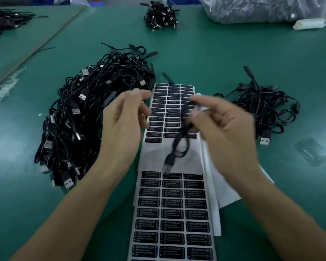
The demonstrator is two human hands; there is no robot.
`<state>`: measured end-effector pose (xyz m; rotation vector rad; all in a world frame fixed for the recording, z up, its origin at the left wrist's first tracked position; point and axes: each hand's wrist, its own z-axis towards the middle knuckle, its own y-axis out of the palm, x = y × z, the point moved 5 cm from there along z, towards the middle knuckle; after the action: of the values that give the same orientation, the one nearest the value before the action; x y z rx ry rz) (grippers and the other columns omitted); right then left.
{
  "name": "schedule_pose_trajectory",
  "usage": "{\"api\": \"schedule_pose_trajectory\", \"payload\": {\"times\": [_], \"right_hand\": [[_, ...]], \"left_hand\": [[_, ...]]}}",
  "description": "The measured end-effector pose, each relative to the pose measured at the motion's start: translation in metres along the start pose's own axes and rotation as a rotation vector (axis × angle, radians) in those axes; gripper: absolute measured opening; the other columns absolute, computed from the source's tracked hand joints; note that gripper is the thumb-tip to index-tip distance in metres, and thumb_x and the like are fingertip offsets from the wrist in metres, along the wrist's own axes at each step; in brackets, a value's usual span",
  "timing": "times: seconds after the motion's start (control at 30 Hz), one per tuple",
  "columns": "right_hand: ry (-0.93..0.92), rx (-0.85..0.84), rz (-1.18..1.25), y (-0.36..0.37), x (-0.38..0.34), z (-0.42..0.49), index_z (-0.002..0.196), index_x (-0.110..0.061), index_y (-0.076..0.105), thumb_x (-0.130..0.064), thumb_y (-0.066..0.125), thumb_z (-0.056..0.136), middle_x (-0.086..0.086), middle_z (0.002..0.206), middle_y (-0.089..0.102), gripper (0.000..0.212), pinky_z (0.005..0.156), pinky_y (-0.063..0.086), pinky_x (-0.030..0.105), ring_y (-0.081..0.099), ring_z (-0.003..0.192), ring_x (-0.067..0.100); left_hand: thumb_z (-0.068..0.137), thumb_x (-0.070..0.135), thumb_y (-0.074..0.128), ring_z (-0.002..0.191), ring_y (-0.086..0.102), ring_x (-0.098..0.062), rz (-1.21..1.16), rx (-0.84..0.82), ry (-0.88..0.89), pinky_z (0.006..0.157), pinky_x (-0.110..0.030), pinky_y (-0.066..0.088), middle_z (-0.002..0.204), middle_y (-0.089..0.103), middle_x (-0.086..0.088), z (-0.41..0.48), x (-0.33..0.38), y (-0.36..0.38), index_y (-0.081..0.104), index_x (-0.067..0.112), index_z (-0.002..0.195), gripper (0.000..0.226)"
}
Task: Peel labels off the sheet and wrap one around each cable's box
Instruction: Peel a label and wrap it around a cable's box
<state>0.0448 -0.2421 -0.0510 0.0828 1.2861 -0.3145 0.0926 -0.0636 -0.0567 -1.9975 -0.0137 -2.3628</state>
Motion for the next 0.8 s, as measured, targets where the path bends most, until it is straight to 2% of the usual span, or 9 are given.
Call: {"api": "schedule_pose_trajectory", "payload": {"times": [0.1, 0.2, 0.3, 0.37, 0.5, 0.57, 0.63, 0.73, 0.8], "right_hand": [[-0.051, 0.298, -0.2, -0.042, -0.003, 0.015, 0.123, -0.018, 0.069, -0.015, 0.063, 0.097, -0.013, 0.086, 0.073, 0.027, 0.056, 0.051, 0.014, 0.063, 0.06, -0.001], [-0.035, 0.507, -0.312, -0.081, -0.003, 0.023, 0.127, -0.03, 0.066, -0.034, 0.063, 0.092, -0.021, 0.076, 0.07, 0.035, 0.067, 0.055, 0.018, 0.063, 0.06, -0.004], [0.046, 0.55, -0.387, -0.103, 0.003, 0.028, 0.131, -0.035, 0.062, -0.048, 0.061, 0.087, -0.023, 0.08, 0.069, 0.046, 0.083, 0.059, 0.035, 0.068, 0.069, 0.001], [0.106, 0.54, -0.437, -0.111, 0.01, 0.03, 0.136, -0.035, 0.057, -0.051, 0.06, 0.086, -0.024, 0.085, 0.07, 0.052, 0.09, 0.058, 0.041, 0.071, 0.079, 0.006], [0.138, 0.461, -0.562, -0.111, 0.017, 0.029, 0.145, -0.028, 0.05, -0.055, 0.059, 0.087, -0.016, 0.089, 0.064, 0.064, 0.104, 0.047, 0.036, 0.062, 0.098, 0.014], [0.119, 0.464, -0.625, -0.108, 0.016, 0.026, 0.145, -0.031, 0.049, -0.056, 0.059, 0.088, -0.003, 0.104, 0.059, 0.063, 0.097, 0.041, 0.028, 0.053, 0.1, 0.013], [0.043, 0.499, -0.67, -0.102, 0.009, 0.021, 0.138, -0.034, 0.052, -0.052, 0.06, 0.088, 0.001, 0.115, 0.045, 0.054, 0.09, 0.035, 0.02, 0.043, 0.093, 0.003], [-0.151, 0.48, -0.716, -0.078, -0.007, 0.014, 0.12, -0.027, 0.066, -0.04, 0.061, 0.09, 0.002, 0.098, 0.049, 0.033, 0.073, 0.028, 0.002, 0.039, 0.078, -0.002], [-0.298, 0.409, -0.739, -0.057, -0.015, 0.008, 0.108, -0.021, 0.072, -0.029, 0.062, 0.092, 0.004, 0.082, 0.053, 0.02, 0.067, 0.029, 0.005, 0.036, 0.073, 0.001]], "left_hand": [[0.099, 0.02, 0.057, 0.046, 0.043, -0.001, 0.23, -0.004, 0.088, 0.043, -0.012, 0.034, 0.06, 0.06, 0.008, 0.001, 0.0, -0.004, 0.07, 0.023, 0.081, 0.023], [0.097, 0.028, 0.061, 0.047, 0.049, -0.002, 0.554, 0.004, 0.169, 0.045, -0.017, 0.039, 0.063, 0.063, 0.015, 0.0, 0.002, -0.007, 0.066, 0.029, 0.076, 0.022], [0.095, 0.039, 0.06, 0.054, 0.057, -0.004, 0.887, 0.022, 0.17, 0.05, -0.026, 0.046, 0.063, 0.062, 0.015, -0.003, 0.004, -0.009, 0.063, 0.032, 0.076, 0.02], [0.093, 0.041, 0.059, 0.059, 0.058, -0.007, 1.037, 0.017, 0.164, 0.053, -0.026, 0.044, 0.065, 0.061, 0.016, -0.004, 0.005, -0.01, 0.061, 0.032, 0.077, 0.019], [0.093, 0.037, 0.06, 0.064, 0.059, -0.016, 1.172, 0.048, 0.199, 0.053, -0.027, 0.039, 0.073, 0.06, 0.013, -0.003, 0.007, -0.012, 0.06, 0.031, 0.082, 0.012], [0.093, 0.033, 0.061, 0.068, 0.06, -0.02, 1.17, 0.077, 0.248, 0.055, -0.029, 0.042, 0.083, 0.06, 0.012, -0.003, 0.009, -0.015, 0.062, 0.028, 0.091, 0.005], [0.094, 0.036, 0.061, 0.074, 0.062, -0.023, 1.132, 0.086, 0.254, 0.058, -0.033, 0.045, 0.096, 0.062, 0.009, -0.001, 0.006, -0.017, 0.061, 0.027, 0.106, 0.015], [0.096, 0.047, 0.057, 0.081, 0.063, -0.026, 1.093, 0.059, 0.227, 0.062, -0.034, 0.041, 0.115, 0.061, 0.006, 0.003, -0.002, -0.013, 0.047, 0.033, 0.132, 0.039], [0.098, 0.052, 0.052, 0.084, 0.062, -0.027, 1.1, 0.042, 0.224, 0.065, -0.036, 0.042, 0.119, 0.059, 0.003, 0.007, -0.006, -0.008, 0.036, 0.04, 0.142, 0.048]]}}
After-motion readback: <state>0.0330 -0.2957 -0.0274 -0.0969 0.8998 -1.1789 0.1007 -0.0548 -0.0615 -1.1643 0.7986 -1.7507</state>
